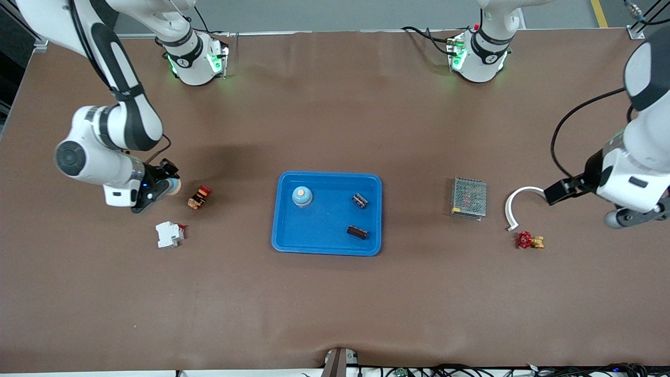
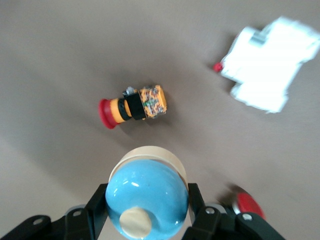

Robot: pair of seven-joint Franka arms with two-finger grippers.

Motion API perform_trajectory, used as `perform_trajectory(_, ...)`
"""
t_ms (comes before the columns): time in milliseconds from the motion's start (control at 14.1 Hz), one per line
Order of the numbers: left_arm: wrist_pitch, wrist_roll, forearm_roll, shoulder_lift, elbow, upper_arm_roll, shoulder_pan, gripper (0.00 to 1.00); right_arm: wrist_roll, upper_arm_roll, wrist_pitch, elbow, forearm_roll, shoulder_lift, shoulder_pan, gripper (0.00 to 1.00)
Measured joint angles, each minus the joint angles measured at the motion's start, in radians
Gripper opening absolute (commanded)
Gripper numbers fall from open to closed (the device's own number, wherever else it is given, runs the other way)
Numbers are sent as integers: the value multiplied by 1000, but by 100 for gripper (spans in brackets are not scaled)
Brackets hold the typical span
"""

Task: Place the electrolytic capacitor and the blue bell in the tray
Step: 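Carry the second bell into the tray and open the right gripper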

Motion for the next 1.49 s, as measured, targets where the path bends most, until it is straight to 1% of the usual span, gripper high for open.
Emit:
perform_trajectory(284,-83,61,0,-58,-2,0,3,100,153,3,-313,295,0,-9,14,43)
perform_trajectory(355,-102,88,-2,-73,-3,1,5,100,201,5,-350,346,1,-9,31,42)
perform_trajectory(497,-120,145,-33,-111,-12,16,6,100,332,10,-365,396,5,-6,87,43)
perform_trajectory(568,-121,169,-56,-136,-30,38,2,100,410,12,-364,409,7,-3,124,43)
perform_trajectory(639,-121,190,-79,-163,-52,76,-14,100,492,13,-357,419,7,3,165,44)
perform_trajectory(782,-121,212,-104,-211,-98,163,-72,100,640,15,-323,434,16,19,235,44)
perform_trajectory(853,-121,213,-107,-229,-117,185,-93,100,699,15,-297,437,31,30,259,44)
perform_trajectory(1066,-121,213,-107,-257,-141,194,-108,100,821,15,-210,440,86,73,293,44)
perform_trajectory(1279,-121,215,-107,-262,-145,196,-107,100,900,15,-106,440,93,129,327,44)
perform_trajectory(1492,-120,217,-108,-262,-155,197,-107,100,938,15,14,441,94,206,356,44)
